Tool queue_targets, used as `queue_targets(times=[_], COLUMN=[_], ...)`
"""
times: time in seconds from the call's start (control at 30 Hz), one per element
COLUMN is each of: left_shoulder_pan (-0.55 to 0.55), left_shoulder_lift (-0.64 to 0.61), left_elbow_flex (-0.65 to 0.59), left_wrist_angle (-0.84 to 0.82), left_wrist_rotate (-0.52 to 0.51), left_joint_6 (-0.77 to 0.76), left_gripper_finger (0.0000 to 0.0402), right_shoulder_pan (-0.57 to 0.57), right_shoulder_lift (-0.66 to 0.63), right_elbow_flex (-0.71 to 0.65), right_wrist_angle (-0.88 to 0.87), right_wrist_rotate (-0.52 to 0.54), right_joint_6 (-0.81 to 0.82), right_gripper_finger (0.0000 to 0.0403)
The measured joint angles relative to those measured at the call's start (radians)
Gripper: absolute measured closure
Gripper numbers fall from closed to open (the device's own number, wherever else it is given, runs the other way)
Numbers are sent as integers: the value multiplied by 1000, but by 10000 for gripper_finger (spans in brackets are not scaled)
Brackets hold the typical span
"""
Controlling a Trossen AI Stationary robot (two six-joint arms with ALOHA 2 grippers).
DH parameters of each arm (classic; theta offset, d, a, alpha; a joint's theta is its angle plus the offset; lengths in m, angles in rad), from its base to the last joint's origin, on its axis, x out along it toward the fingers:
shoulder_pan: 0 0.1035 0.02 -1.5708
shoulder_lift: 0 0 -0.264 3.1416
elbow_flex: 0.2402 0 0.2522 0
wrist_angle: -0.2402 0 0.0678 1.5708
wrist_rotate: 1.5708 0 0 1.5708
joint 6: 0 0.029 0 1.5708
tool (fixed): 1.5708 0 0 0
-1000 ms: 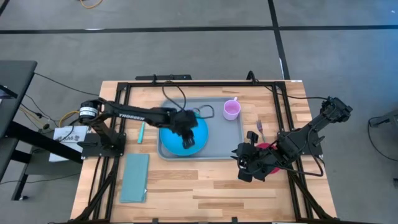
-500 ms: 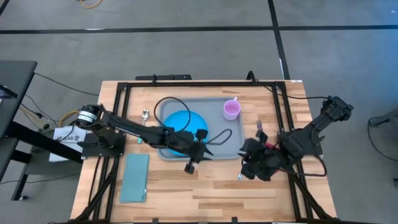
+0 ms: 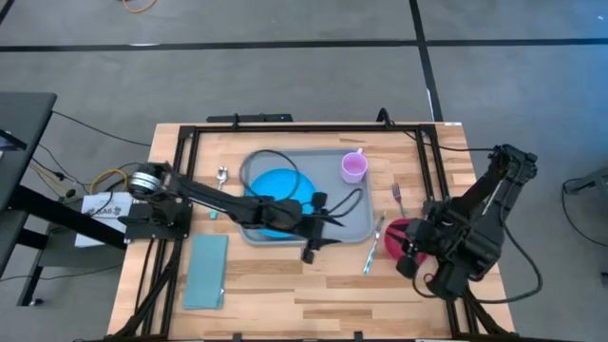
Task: Set up tray
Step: Put the red bowl on the blue plate
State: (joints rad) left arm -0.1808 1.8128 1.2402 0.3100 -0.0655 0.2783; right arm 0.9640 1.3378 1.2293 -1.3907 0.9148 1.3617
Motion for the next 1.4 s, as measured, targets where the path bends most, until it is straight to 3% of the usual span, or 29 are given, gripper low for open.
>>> queue_targets(times=[0.17,0.37,0.53,0.67,0.77,0.9,1.17,1.4], left_shoulder_pan=[7,7,7,4,4,10,45,55], left_shoulder_lift=[192,452,650,766,789,794,793,792], left_elbow_flex=[265,659,943,1103,1106,1094,1094,1094], left_wrist_angle=[-148,-505,-566,-598,-567,-569,-576,-568], left_wrist_rotate=[49,66,139,150,155,131,113,113], left_joint_6=[97,238,290,360,397,433,389,412], left_gripper_finger=[216,219,220,220,220,220,220,220], right_shoulder_pan=[32,30,31,32,43,62,70,71], right_shoulder_lift=[1,1,1,1,1,-6,-6,-5], right_elbow_flex=[0,0,0,0,-1,-1,-1,-1], right_wrist_angle=[-11,-22,-60,-129,-186,-174,-99,146], right_wrist_rotate=[32,30,30,29,39,60,48,60], right_joint_6=[1,2,34,123,211,209,318,122], right_gripper_finger=[321,321,321,321,321,321,321,321])
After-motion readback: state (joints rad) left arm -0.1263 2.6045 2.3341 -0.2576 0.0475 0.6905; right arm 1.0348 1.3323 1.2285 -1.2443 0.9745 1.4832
